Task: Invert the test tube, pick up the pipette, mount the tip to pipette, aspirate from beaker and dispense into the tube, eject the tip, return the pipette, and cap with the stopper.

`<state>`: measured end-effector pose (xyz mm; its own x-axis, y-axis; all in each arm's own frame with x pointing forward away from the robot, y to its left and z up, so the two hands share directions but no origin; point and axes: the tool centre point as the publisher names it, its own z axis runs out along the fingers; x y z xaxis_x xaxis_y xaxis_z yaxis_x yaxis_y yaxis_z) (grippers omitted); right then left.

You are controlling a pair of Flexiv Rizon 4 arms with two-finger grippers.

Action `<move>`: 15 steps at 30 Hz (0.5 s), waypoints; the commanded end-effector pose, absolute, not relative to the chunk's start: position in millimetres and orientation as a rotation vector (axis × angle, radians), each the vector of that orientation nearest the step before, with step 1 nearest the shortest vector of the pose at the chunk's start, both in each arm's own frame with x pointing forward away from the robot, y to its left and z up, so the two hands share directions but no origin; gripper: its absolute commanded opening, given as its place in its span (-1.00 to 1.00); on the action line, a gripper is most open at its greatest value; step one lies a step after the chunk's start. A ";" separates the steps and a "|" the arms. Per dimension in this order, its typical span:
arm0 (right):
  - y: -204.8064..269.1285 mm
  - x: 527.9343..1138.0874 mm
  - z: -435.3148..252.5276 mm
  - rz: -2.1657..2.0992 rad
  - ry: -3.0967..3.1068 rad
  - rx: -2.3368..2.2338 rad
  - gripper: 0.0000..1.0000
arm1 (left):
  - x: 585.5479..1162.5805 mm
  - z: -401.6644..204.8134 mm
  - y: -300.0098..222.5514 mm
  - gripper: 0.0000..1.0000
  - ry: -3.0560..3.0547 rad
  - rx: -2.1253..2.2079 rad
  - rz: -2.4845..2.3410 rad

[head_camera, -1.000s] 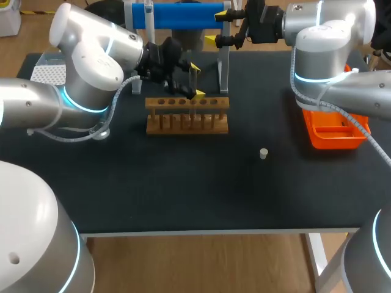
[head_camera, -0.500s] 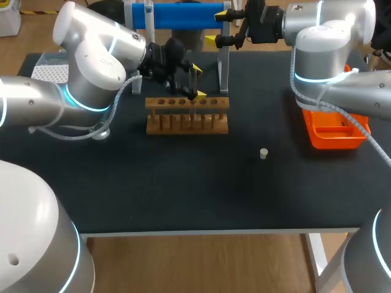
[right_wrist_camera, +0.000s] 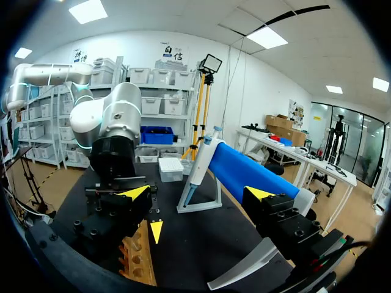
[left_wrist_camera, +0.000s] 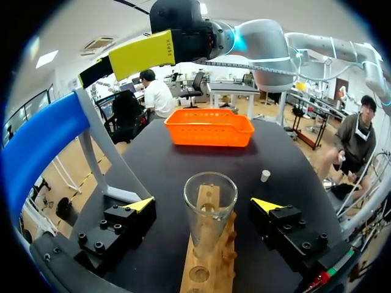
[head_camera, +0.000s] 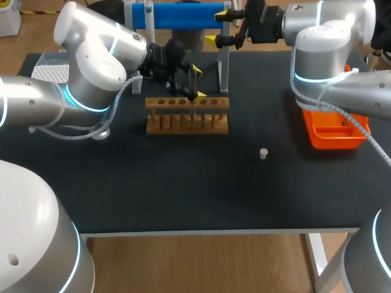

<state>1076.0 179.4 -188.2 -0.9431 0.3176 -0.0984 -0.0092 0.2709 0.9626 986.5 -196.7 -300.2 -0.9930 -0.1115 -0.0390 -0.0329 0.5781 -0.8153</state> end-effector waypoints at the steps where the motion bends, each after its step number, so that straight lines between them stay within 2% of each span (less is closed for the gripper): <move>1: 179.5 1074.8 -188.8 1.723 2.267 0.286 1.00 | 988.1 -300.8 -196.7 1.00 2.720 -0.125 -1.398; 15: 179.5 1074.8 -188.8 1.723 2.267 0.286 1.00 | 988.6 -301.6 -195.6 1.00 2.720 -0.141 -1.394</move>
<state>1076.0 179.3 -188.2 -0.9431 0.3177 -0.0984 -0.0092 0.2709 0.9626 987.6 -195.2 -301.6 -0.9922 -0.1203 -0.0322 -0.0438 0.5787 -0.8144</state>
